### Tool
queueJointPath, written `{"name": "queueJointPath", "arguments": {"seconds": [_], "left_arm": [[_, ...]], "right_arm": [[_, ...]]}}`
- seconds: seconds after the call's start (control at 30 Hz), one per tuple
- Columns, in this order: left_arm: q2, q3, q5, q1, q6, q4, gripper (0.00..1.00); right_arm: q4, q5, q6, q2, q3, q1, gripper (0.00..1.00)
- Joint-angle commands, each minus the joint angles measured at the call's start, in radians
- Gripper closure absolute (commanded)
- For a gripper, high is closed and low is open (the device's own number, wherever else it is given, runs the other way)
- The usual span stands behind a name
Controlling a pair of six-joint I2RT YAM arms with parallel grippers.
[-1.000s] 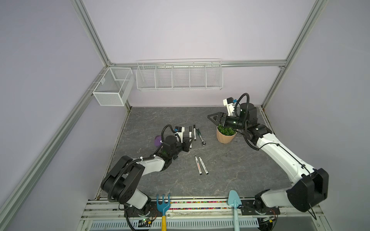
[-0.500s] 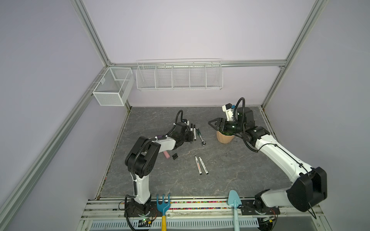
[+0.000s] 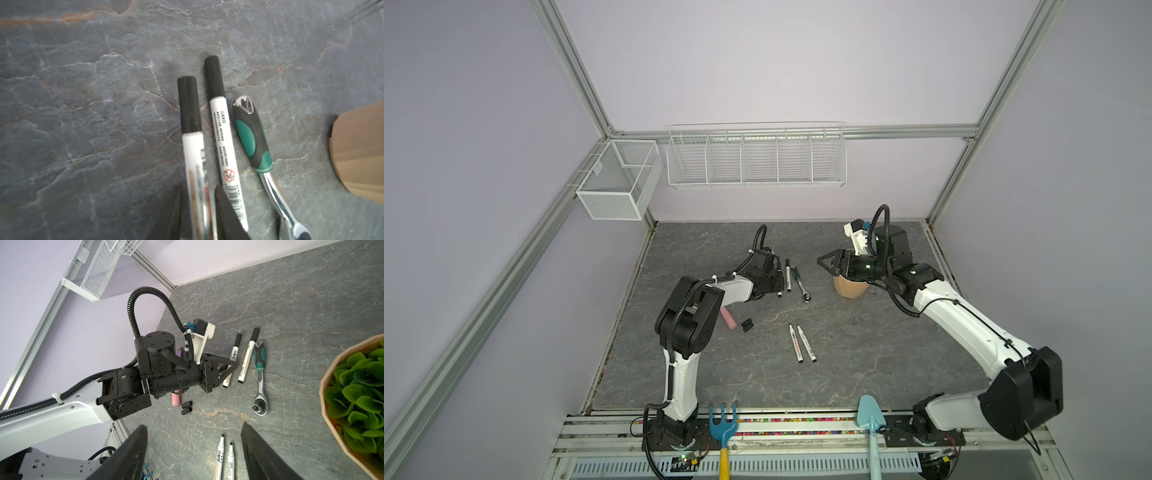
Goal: Insert pens into pen caps
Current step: Place a pen at the top-center of the table, then pick up a pen from the center of the table.
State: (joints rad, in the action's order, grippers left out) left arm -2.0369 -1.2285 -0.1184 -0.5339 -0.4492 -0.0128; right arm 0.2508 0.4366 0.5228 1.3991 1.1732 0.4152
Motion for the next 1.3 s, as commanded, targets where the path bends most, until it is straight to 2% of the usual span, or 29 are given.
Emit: {"name": "queueJointPath", "arguments": {"seconds": [0.0,0.27,0.4,0.53,0.63,0.77,0.9,1.03,1.27], "left_arm": [[-0.031,-0.019,0.009,0.0,-0.009,-0.064,0.65],[0.077,0.001,0.001,0.001,0.01,-0.074,0.57],[0.194,0.088,0.01,0.0,0.035,-0.072,0.54],[0.308,0.188,0.01,-0.023,0.111,-0.119,0.52],[0.377,0.23,-0.008,-0.087,0.243,-0.211,0.47],[0.439,0.245,0.027,-0.243,0.421,-0.369,0.36],[0.441,0.241,0.081,-0.34,0.413,-0.441,0.3],[0.399,0.22,0.212,-0.395,0.381,-0.481,0.25],[0.323,0.211,0.247,-0.432,0.354,-0.497,0.22]], "right_arm": [[-0.001,-0.008,-0.018,-0.007,-0.015,0.003,0.27],[0.024,-0.01,-0.037,-0.018,-0.016,0.005,0.27],[0.048,-0.027,-0.056,-0.022,-0.026,0.018,0.27],[0.058,-0.039,-0.064,-0.022,-0.038,0.036,0.27],[0.082,-0.074,-0.09,-0.015,-0.037,0.061,0.27],[0.083,-0.101,-0.092,-0.019,-0.041,0.066,0.27],[0.088,-0.117,-0.102,-0.022,-0.037,0.066,0.27],[0.102,-0.114,-0.119,-0.028,-0.037,0.064,0.27],[0.129,-0.119,-0.145,-0.043,-0.041,0.061,0.27]]}}
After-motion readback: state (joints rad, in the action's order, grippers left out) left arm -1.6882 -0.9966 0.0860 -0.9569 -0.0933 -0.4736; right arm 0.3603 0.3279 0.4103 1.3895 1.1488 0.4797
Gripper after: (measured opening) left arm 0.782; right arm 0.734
